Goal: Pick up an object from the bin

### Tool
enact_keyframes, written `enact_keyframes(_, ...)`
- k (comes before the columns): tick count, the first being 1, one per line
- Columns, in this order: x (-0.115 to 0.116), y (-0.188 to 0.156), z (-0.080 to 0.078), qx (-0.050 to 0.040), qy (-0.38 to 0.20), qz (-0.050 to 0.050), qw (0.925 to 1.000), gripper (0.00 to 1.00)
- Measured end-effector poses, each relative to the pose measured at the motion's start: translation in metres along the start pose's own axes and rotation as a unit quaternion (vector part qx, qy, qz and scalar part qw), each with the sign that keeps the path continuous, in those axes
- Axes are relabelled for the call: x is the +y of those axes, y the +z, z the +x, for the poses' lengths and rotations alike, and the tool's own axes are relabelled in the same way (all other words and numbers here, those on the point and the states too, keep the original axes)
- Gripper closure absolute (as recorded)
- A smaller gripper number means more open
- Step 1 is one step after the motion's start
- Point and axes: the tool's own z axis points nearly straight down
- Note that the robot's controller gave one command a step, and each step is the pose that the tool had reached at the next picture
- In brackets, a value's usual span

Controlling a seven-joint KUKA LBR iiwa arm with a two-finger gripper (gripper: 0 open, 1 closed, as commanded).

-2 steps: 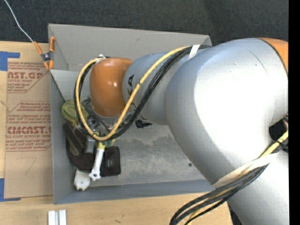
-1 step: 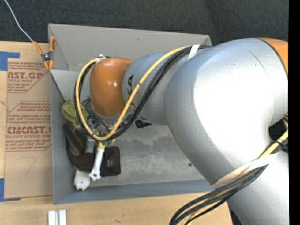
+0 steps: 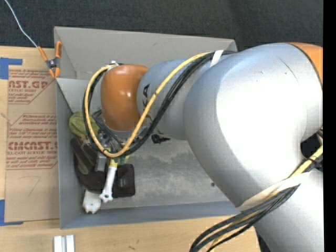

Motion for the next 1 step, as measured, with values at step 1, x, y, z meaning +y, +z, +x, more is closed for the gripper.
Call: enact_keyframes(1, 0.0, 0.0, 0.0, 0.0, 0.0, 0.0, 1.0, 1.0)
